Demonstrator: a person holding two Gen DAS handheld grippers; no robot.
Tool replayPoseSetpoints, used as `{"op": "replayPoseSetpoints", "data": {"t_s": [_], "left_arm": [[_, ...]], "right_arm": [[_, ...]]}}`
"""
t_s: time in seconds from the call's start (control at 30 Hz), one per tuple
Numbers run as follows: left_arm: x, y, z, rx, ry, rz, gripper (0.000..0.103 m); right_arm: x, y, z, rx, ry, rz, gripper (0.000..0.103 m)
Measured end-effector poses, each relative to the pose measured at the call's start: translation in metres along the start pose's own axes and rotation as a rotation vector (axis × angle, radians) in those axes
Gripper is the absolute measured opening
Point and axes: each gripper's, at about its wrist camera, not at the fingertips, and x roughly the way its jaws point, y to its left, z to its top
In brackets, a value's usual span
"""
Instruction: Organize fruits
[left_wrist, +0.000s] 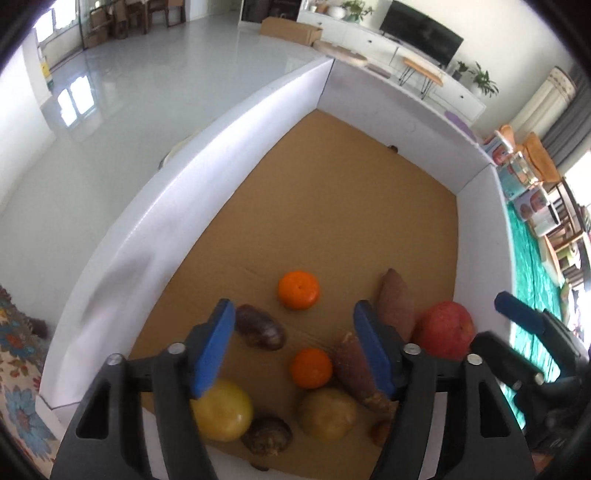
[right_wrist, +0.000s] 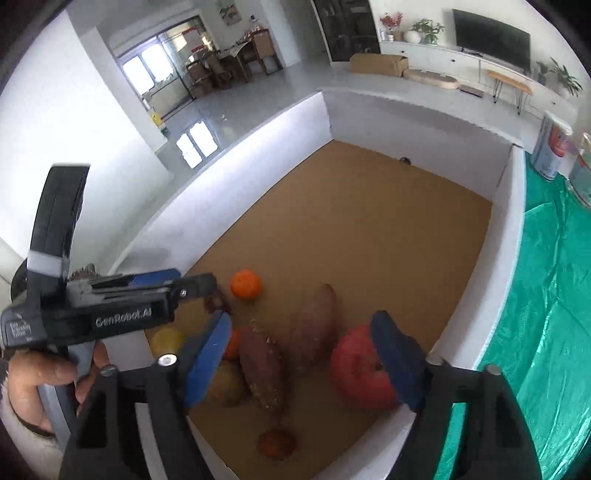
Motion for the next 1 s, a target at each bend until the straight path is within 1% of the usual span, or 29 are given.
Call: {"op": "replayPoseSetpoints", "data": {"t_s": [0.03,0.07,0.1,0.13,0.17,0.23,0.27,0.3,0.33,0.4,0.43,0.47,0.5,0.53,0.6,0.63,0.73,0.77,0.83,0.93,1.0], "left_arm": [[-0.011,-0.006,-0.005,0.026,-0.037,-0.001,0.078],[-0.021,-0.012,-0.01,0.055,-0.07,0.006,0.083],[-0.034,-0.019,-0.016,0.085,-0.108,0.018,0.089],[-0.047,-0.026,-0.023,0.113,-0.154,0.036,0.092],[-0.062,-0.033,-0.029,0.134,-0.206,0.062,0.098],[-0.089,-0.043,-0.043,0.164,-0.321,0.143,0.1],[-0.099,-0.046,-0.05,0.161,-0.348,0.178,0.102],[-0.107,-0.046,-0.055,0.145,-0.353,0.185,0.102],[-0.112,-0.044,-0.058,0.128,-0.337,0.161,0.102],[-0.116,-0.032,-0.063,0.086,-0.278,0.082,0.102],[-0.116,-0.028,-0.064,0.066,-0.25,0.071,0.102],[-0.118,-0.024,-0.064,0.054,-0.225,0.083,0.102],[-0.12,-0.023,-0.065,0.052,-0.215,0.111,0.102],[-0.123,-0.022,-0.068,0.057,-0.225,0.16,0.102],[-0.125,-0.022,-0.074,0.06,-0.251,0.268,0.102],[-0.126,-0.019,-0.076,0.061,-0.254,0.304,0.102],[-0.129,-0.016,-0.079,0.077,-0.254,0.361,0.102],[-0.131,-0.015,-0.081,0.089,-0.265,0.373,0.102],[-0.136,-0.015,-0.084,0.098,-0.282,0.38,0.102],[-0.135,-0.016,-0.082,0.096,-0.272,0.327,0.102],[-0.134,-0.018,-0.081,0.091,-0.263,0.305,0.102]], "right_arm": [[-0.012,-0.004,0.002,0.019,-0.016,-0.006,0.088],[-0.024,-0.006,0.003,0.03,-0.03,-0.005,0.093],[-0.04,-0.007,0.002,0.04,-0.042,-0.012,0.103],[-0.052,-0.007,0.002,0.046,-0.05,-0.028,0.103],[-0.063,-0.004,0.001,0.049,-0.049,-0.043,0.103],[-0.085,0.005,-0.006,0.045,-0.031,-0.071,0.103],[-0.094,0.011,-0.012,0.036,-0.025,-0.081,0.103],[-0.105,0.018,-0.022,0.028,-0.021,-0.091,0.103],[-0.111,0.024,-0.03,0.022,-0.008,-0.103,0.103],[-0.113,0.033,-0.04,0.017,0.02,-0.12,0.103],[-0.113,0.037,-0.046,0.019,0.026,-0.12,0.103],[-0.11,0.04,-0.051,0.022,0.034,-0.119,0.103],[-0.104,0.042,-0.055,0.026,0.041,-0.124,0.103],[-0.096,0.045,-0.059,0.027,0.05,-0.133,0.103],[-0.086,0.049,-0.065,0.023,0.063,-0.125,0.103],[-0.082,0.051,-0.067,0.028,0.071,-0.12,0.103],[-0.083,0.052,-0.068,0.056,0.076,-0.094,0.103],[-0.086,0.054,-0.067,0.055,0.071,-0.085,0.103],[-0.091,0.057,-0.066,0.044,0.064,-0.098,0.103],[-0.098,0.061,-0.065,0.035,0.052,-0.133,0.103],[-0.101,0.062,-0.064,0.037,0.048,-0.147,0.103]]}}
